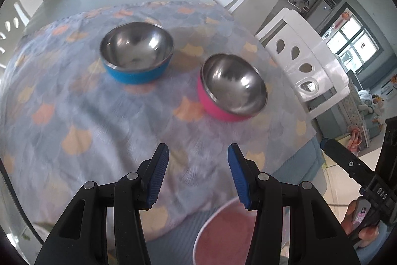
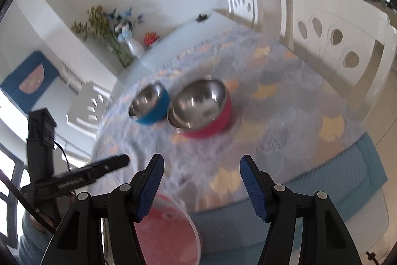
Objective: Organize plates and bowls
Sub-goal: 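Move both grippers toward the red-bottomed steel bowl, then grasp the rim of the red-bottomed steel bowl with both grippers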
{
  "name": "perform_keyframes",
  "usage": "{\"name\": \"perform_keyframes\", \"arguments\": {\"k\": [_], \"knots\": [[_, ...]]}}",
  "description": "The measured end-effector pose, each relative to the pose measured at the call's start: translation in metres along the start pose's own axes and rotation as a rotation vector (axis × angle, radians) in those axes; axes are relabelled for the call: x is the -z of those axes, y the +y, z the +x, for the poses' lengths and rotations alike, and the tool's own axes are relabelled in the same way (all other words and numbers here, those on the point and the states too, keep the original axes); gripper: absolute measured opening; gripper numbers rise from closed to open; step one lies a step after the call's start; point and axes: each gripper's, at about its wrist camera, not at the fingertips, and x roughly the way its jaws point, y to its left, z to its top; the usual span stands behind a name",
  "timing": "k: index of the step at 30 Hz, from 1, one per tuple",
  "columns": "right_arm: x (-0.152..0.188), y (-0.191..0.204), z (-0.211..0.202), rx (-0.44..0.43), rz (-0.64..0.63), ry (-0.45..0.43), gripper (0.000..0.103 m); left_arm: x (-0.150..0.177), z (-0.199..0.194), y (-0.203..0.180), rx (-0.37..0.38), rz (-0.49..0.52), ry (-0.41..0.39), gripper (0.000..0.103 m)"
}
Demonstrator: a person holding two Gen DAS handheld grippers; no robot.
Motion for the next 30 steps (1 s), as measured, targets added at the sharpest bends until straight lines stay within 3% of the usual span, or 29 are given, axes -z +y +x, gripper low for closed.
{"name": "perform_keyframes", "arguments": {"k": [5, 10, 13, 19, 30], "knots": [[-0.020, -0.004, 0.017, -0.024, 0.018, -0.005, 0.062, -0.019, 0.014, -0.001, 0.000, -0.046, 0.015, 0.047], [-0.037, -0.015, 0.052, -0.057, 0.003, 0.047, 0.062, -0.033, 0.027, -0.008, -0.092, -0.045, 0.007, 0.047], [-0.046, -0.027, 0.074, -0.075, 0.016, 0.086, 0.062, -0.042, 0.037, -0.011, -0.092, -0.056, 0.015, 0.047], [-0.058, -0.049, 0.101, -0.102, 0.040, 0.119, 0.062, -0.051, 0.063, -0.029, -0.177, -0.039, 0.034, 0.047], [-0.070, -0.060, 0.134, -0.154, 0.078, 0.156, 0.062, -0.067, 0.090, -0.053, -0.218, 0.016, 0.043, 0.047]]}}
